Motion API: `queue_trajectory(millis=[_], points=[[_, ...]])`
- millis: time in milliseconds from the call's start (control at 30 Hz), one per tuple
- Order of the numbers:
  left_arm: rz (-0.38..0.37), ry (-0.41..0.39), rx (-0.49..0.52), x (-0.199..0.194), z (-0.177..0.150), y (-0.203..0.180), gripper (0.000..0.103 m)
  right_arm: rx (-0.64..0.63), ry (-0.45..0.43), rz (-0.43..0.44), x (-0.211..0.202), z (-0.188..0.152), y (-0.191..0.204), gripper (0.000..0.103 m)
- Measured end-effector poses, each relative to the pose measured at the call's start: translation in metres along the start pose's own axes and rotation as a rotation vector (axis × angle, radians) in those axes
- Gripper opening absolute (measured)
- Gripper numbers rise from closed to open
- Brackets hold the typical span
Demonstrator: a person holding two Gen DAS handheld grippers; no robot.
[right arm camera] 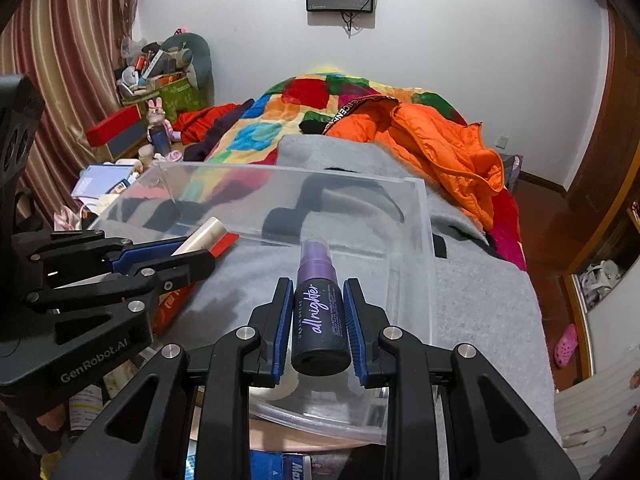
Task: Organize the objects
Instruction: 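Lower the beige tube and purple spray bottle into the clear box and release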
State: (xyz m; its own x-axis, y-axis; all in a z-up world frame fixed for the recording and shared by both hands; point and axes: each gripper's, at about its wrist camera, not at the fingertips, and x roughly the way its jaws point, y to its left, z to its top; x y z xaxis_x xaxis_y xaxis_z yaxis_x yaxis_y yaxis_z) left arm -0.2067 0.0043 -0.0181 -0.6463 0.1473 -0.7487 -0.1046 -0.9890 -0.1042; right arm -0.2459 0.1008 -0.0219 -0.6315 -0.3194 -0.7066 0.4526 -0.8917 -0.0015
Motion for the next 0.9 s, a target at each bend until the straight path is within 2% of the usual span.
queue_trajectory(millis=[233,467,533,600,700,767,900], points=[[-0.01,0.02,0.01,0.0,-0.001,-0.002,0.014,0.0,-0.007,-0.004,-0.004,-0.001,0.001,0.023],[-0.019,0.007,0.02,-0.013,-0.001,-0.004,0.015,0.021,-0.008,0.023,-0.015,-0.001,0.0,0.024],[-0.025,-0.001,0.015,-0.019,-0.002,-0.003,0.02,0.025,-0.015,0.033,-0.021,-0.002,-0.001,0.026],[-0.03,-0.017,0.011,-0.027,-0.003,-0.002,0.03,0.025,-0.026,0.033,-0.029,-0.003,0.0,0.036],[-0.019,-0.052,0.02,-0.043,-0.006,-0.003,0.034,0.014,-0.062,0.019,-0.043,-0.006,0.002,0.048],[-0.015,-0.07,0.03,-0.054,-0.01,-0.004,0.036,0.004,-0.084,0.008,-0.053,-0.009,0.004,0.051],[0.005,-0.112,0.049,-0.076,-0.019,-0.005,0.055,-0.001,-0.115,0.012,-0.071,-0.015,0.005,0.057]])
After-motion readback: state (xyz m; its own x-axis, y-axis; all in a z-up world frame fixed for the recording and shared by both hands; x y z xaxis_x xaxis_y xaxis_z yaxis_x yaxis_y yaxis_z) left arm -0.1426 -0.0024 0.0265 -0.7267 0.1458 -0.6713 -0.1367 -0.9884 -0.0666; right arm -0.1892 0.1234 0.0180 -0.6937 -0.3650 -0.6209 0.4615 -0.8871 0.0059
